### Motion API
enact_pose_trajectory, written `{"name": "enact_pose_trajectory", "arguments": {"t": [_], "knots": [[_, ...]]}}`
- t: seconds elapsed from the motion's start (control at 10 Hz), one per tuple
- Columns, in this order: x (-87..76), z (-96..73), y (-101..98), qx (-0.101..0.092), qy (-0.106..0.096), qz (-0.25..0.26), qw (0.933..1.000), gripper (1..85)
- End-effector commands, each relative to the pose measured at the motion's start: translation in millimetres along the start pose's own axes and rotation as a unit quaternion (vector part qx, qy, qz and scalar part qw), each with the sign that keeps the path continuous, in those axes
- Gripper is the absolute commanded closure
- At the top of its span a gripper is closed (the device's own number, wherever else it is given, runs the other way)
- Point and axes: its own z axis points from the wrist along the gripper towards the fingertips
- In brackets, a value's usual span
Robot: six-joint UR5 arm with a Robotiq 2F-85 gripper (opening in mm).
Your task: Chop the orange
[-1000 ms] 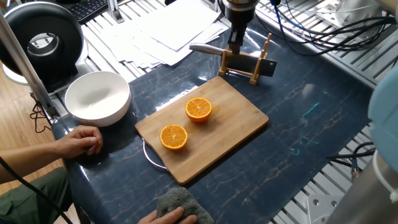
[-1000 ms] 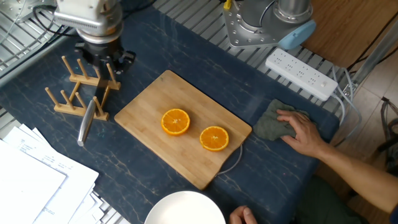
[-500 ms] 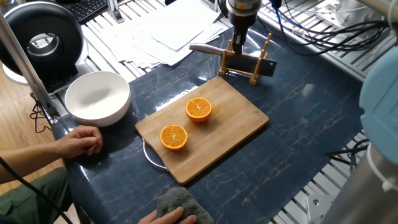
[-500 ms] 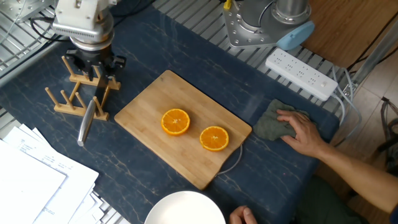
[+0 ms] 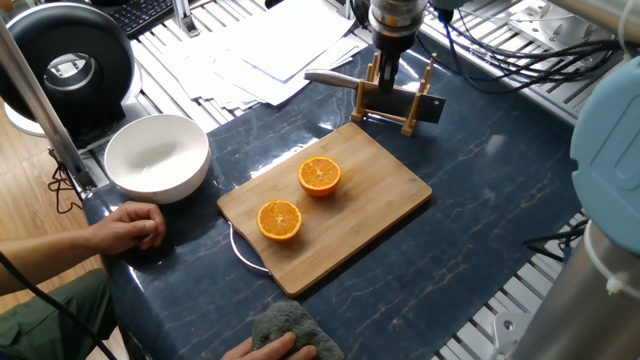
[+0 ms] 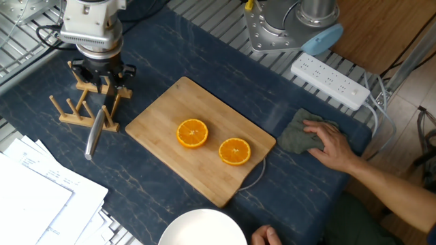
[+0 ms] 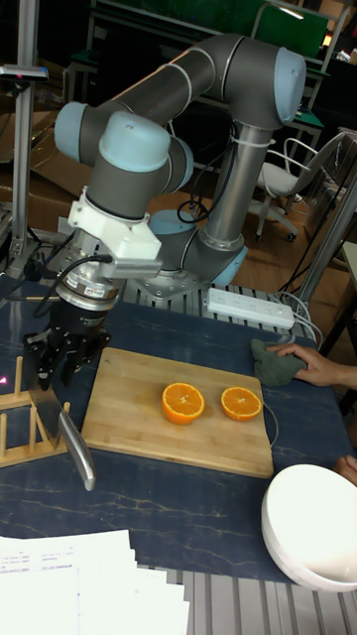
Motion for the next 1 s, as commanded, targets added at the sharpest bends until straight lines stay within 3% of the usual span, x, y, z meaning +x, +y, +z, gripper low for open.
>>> {"name": "enact_pose_trajectory", "arguments": {"t": [0.0, 0.4, 0.6, 0.7, 0.9], "knots": [[0.5, 10.0, 1.7, -0.008, -0.013, -0.001, 0.9999, 49.0], [2.4, 23.2, -1.6, -0.003, -0.016, -0.002, 0.9999, 52.3], [4.8, 24.0, -1.2, -0.004, -0.014, 0.005, 0.9999, 59.3], [5.6, 24.1, 1.2, -0.009, -0.013, 0.013, 0.9998, 64.0], [5.2, 23.3, 8.5, -0.024, -0.015, 0.04, 0.9988, 84.3]]}}
